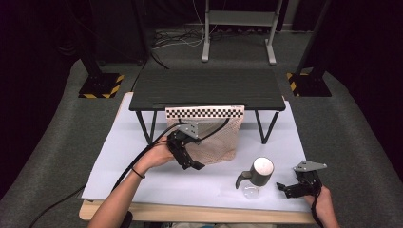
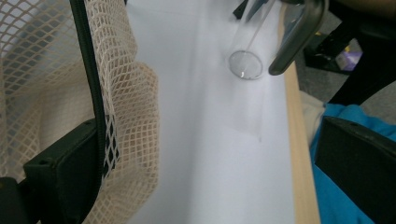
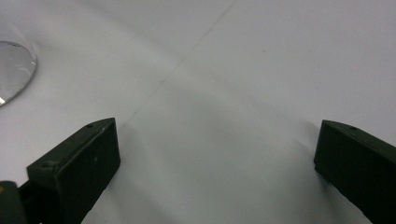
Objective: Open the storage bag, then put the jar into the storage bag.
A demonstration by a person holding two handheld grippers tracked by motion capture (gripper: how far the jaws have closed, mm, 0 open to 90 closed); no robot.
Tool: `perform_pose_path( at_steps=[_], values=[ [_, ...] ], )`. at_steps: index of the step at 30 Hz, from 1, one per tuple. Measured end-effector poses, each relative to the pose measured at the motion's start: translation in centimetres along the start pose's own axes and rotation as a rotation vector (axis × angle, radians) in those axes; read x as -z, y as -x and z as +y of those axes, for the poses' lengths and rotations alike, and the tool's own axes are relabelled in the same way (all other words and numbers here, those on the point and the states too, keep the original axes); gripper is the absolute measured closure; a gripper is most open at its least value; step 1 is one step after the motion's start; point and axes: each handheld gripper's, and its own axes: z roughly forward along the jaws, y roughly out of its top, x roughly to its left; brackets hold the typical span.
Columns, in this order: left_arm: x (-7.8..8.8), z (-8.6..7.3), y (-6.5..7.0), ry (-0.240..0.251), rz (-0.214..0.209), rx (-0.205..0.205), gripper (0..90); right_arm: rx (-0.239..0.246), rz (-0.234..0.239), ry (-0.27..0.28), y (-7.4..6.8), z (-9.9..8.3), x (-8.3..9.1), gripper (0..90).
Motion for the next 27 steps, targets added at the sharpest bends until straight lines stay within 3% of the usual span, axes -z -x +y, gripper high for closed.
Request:
perform_pose_path(
  at_steps=[8,13,17,27],
  values=[
    [0.34,0.04,0.43,0.009,-0.014,-0.006,0.0,0.001,0.007,-0.003,0.11,0.05,-0.04,0.0],
    [0.22,0.29,0.93,0.008,0.003,-0.015,0.0,0.003,0.006,-0.002,0.09,0.04,-0.03,0.0],
    [0.43,0.32,0.94,0.016,-0.013,-0.017,0.0,0.002,0.006,-0.002,0.09,0.04,-0.03,0.0],
    [0.29,0.28,1.0,0.023,-0.001,-0.024,0.0,0.002,0.005,-0.002,0.08,0.04,-0.03,0.0]
  ],
)
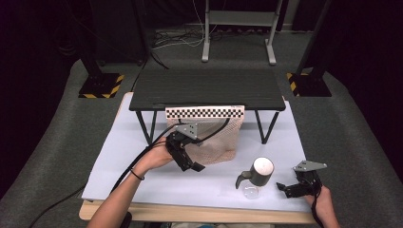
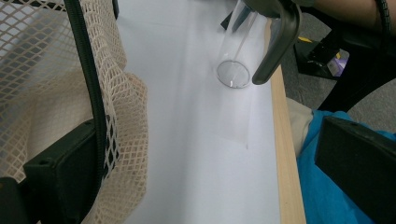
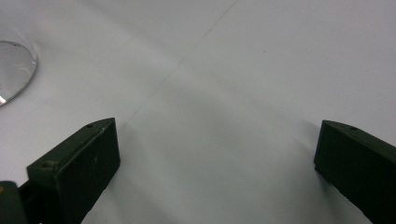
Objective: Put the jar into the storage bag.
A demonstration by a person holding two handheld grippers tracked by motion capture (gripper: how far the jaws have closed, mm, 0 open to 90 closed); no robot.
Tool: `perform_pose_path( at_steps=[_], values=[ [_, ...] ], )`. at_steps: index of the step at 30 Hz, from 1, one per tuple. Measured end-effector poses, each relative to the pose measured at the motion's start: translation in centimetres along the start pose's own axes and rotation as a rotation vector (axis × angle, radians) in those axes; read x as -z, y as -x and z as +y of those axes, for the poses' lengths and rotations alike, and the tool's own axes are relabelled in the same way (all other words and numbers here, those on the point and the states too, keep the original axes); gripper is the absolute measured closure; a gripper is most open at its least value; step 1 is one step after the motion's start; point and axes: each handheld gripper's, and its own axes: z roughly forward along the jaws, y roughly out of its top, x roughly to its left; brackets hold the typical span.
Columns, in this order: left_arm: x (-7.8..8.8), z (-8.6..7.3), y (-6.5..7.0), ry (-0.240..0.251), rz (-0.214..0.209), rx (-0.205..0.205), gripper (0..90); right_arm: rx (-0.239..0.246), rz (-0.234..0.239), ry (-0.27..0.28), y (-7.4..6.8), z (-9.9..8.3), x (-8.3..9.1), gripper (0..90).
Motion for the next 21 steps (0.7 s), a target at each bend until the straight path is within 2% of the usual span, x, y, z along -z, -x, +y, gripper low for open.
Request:
perform_pose_path(
  at_steps=[11,14,18,21],
  values=[
    [-0.07,-0.01,-0.01,-0.006,0.008,0.002,0.0,0.0,-0.002,-0.002,-0.06,0.02,0.0,0.0],
    [-0.3,0.04,0.01,-0.017,0.024,0.0,0.0,0.002,-0.009,-0.001,-0.13,0.01,0.02,0.0],
    [-0.25,0.01,-0.06,-0.009,0.017,0.0,0.0,0.003,-0.013,-0.016,-0.17,0.18,0.04,0.0],
    [-0.29,-0.15,-0.07,-0.005,0.025,-0.004,0.0,-0.014,-0.017,-0.032,-0.21,0.4,0.04,0.0]
  ],
)
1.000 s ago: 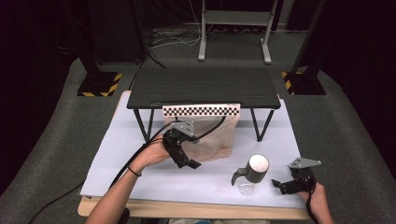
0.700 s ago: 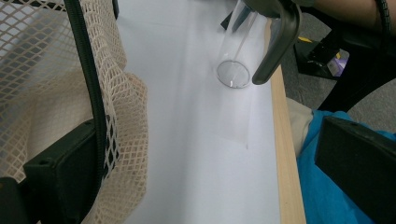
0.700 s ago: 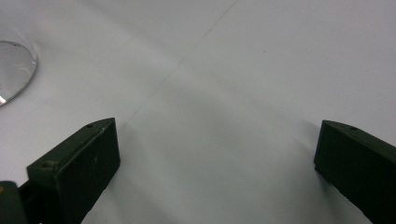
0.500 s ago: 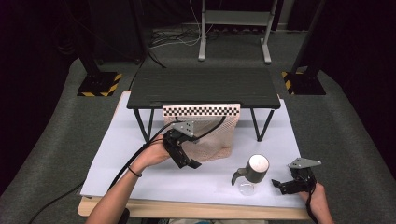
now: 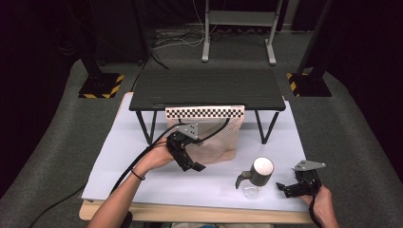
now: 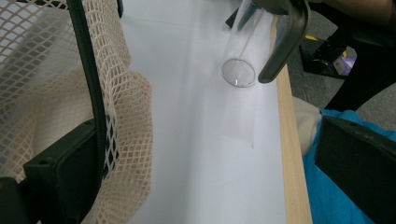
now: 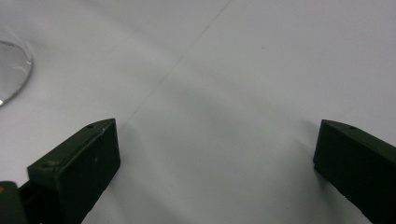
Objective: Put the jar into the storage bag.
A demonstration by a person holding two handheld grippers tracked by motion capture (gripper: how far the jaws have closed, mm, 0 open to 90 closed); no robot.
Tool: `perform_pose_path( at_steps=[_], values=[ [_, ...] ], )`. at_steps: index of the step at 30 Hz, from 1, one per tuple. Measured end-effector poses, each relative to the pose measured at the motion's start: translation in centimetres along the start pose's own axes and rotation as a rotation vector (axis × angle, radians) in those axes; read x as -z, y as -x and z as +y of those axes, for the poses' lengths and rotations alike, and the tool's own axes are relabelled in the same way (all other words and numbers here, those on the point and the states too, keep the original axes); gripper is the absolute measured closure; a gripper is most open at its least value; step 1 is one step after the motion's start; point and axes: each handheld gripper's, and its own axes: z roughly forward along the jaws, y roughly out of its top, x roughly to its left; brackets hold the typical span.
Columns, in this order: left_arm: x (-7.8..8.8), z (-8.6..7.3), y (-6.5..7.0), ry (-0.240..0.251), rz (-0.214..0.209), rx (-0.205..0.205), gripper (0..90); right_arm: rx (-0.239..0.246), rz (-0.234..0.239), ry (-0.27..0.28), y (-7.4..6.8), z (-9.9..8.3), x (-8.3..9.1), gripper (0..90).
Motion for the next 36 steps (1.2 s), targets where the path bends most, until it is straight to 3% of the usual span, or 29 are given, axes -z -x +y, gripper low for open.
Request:
perform_pose_path(
  at_steps=[5,14,16,18,23,29,36],
  values=[
    [0.1,0.1,0.2,0.006,-0.007,-0.006,0.0,-0.019,0.038,0.034,-0.5,0.6,0.1,0.0],
    [-0.1,0.0,0.0,0.016,-0.003,-0.001,0.0,0.035,0.111,0.149,-2.4,1.8,1.9,1.1],
    [-0.1,0.0,0.0,0.015,0.001,-0.003,0.0,0.046,0.148,0.175,-3.0,2.2,2.3,1.2],
    [-0.1,0.0,0.1,0.02,-0.001,-0.002,0.0,0.056,0.215,0.201,-3.7,2.5,2.6,1.2],
    [0.1,0.1,0.0,0.027,-0.016,-0.003,0.0,0.098,0.286,0.228,-4.6,2.8,3.2,0.4],
    [0.1,-0.1,0.0,0.025,-0.011,-0.005,0.0,0.122,0.307,0.235,-5.1,3.0,3.2,0.4],
    [0.2,0.2,0.3,0.041,-0.034,-0.007,0.0,0.166,0.329,0.25,-7.0,3.8,3.2,0.5]
  ],
)
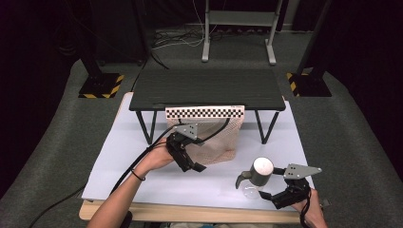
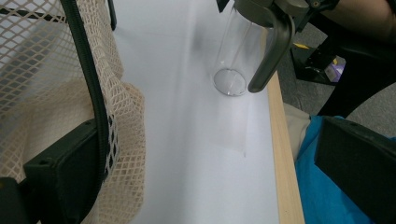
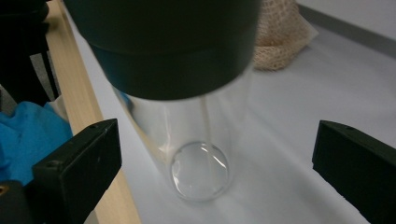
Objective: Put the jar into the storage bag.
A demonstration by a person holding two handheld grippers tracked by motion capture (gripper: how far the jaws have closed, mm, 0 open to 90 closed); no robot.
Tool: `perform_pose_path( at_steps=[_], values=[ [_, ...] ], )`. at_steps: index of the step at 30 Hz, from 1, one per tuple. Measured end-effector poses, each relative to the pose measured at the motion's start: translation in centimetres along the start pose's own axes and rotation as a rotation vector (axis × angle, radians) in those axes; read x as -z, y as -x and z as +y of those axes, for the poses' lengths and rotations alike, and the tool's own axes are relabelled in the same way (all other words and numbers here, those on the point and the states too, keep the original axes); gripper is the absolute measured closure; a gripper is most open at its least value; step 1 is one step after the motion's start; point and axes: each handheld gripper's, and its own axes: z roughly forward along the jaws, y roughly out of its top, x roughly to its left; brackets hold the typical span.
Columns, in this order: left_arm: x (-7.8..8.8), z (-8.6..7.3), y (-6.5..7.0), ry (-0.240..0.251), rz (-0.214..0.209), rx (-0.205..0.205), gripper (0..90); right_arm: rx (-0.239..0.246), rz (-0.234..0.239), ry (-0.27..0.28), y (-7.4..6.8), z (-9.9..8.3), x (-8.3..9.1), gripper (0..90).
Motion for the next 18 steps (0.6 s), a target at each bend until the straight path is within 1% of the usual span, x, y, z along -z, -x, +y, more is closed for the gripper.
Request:
perform_pose_path(
  at_steps=[1,4,7,9,14,15,16,18],
  values=[
    [0.0,0.0,0.0,0.0,0.0,0.0,0.0,0.0,0.0,0.0,0.0,0.0,0.0,0.5],
    [-0.1,-0.2,-0.1,0.0,0.003,0.004,0.0,0.018,0.004,0.004,-0.8,0.5,-0.5,0.5],
    [-0.1,-0.3,-0.1,-0.003,0.008,0.005,0.0,0.024,0.007,0.017,-1.1,0.7,-0.9,0.6],
    [-0.1,-0.1,0.0,-0.001,0.002,0.004,0.0,0.028,0.009,0.017,-1.3,0.8,-1.2,0.7],
    [-0.1,-0.1,-0.1,-0.005,-0.002,0.003,0.0,0.027,0.01,0.034,-1.4,0.8,-1.5,1.2],
    [-0.1,-0.1,-0.2,-0.002,-0.007,0.006,0.0,0.018,0.011,0.04,-1.4,0.8,-1.7,1.4],
    [-0.1,-0.2,-0.2,-0.002,-0.004,0.004,0.0,0.018,0.012,0.041,-1.5,0.8,-1.7,1.9],
    [-0.1,-0.3,-0.2,-0.002,-0.003,0.007,0.0,0.019,-0.003,0.045,-1.5,0.8,-1.8,6.3]
  ],
)
